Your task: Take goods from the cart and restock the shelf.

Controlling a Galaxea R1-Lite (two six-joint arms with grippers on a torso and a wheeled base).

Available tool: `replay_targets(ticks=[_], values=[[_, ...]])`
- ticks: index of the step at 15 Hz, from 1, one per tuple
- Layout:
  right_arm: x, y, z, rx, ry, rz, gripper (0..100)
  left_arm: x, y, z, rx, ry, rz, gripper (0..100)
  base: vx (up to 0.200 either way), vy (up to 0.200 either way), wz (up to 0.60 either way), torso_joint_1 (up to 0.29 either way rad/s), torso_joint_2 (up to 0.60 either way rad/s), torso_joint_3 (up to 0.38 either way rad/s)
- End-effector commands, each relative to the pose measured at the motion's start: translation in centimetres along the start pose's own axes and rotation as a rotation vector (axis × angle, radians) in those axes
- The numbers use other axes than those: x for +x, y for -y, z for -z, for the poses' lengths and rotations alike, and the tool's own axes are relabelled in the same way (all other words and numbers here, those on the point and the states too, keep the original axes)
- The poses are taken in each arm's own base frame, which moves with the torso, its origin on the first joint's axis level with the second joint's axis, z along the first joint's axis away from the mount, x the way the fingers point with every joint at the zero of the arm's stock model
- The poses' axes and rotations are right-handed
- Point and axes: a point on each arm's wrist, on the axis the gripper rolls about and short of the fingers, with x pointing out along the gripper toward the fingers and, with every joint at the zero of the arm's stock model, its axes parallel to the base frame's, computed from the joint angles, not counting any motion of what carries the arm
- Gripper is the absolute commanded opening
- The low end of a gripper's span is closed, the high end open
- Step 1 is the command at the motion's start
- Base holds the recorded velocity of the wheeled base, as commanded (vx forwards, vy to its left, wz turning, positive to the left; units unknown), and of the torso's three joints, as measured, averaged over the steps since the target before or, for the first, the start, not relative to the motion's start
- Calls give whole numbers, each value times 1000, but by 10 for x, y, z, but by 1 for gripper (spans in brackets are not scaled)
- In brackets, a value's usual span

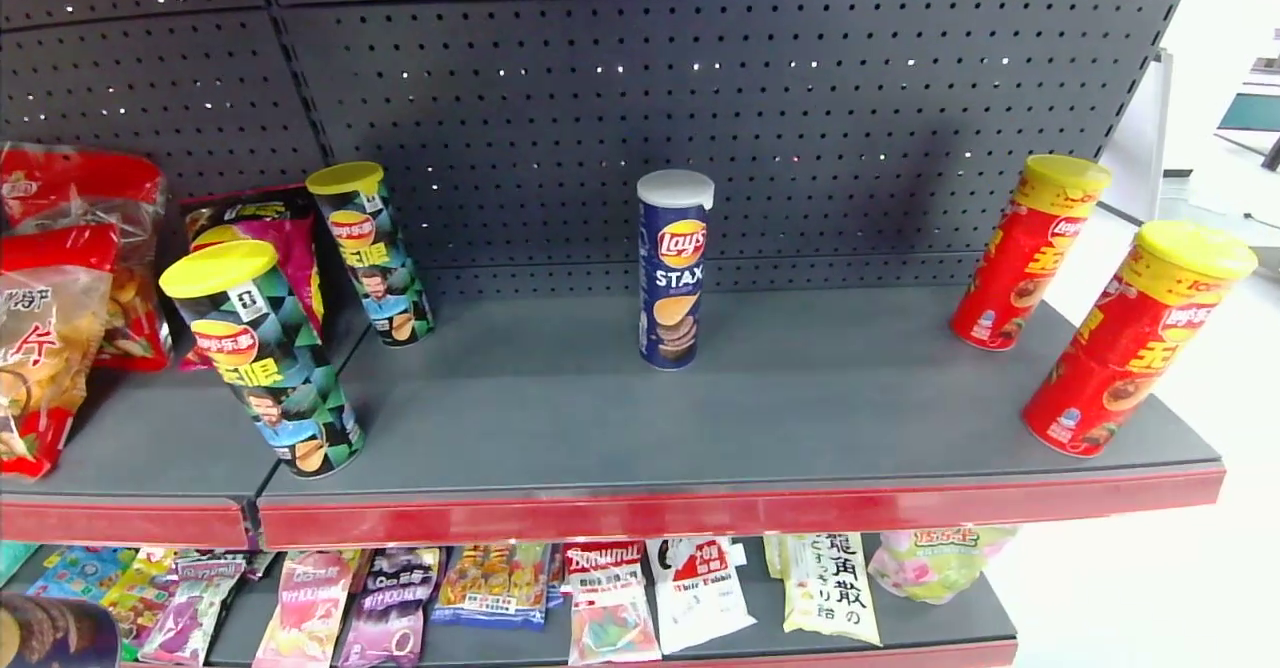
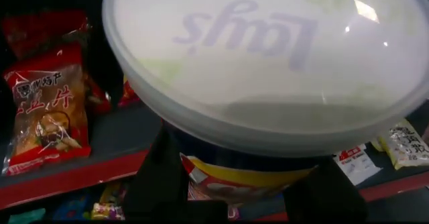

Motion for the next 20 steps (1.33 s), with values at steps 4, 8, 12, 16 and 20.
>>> replay_targets(ticks=[4,8,12,16,20], values=[[0,0,0,1,0,-1,100,-17,5,6,62,39,-10,0,0,0,0,0,0,0],[0,0,0,1,0,-2,100,-25,4,-6,-13,65,29,0,0,0,0,0,0,0],[0,0,0,-1,0,-2,100,-60,11,-1,-121,-13,47,0,0,0,0,0,0,0],[0,0,0,1,0,-2,100,-58,12,4,-159,-33,32,0,0,0,0,0,0,0],[0,0,0,-1,0,-2,100,-56,11,7,-169,-55,-40,0,0,0,0,0,0,0]])
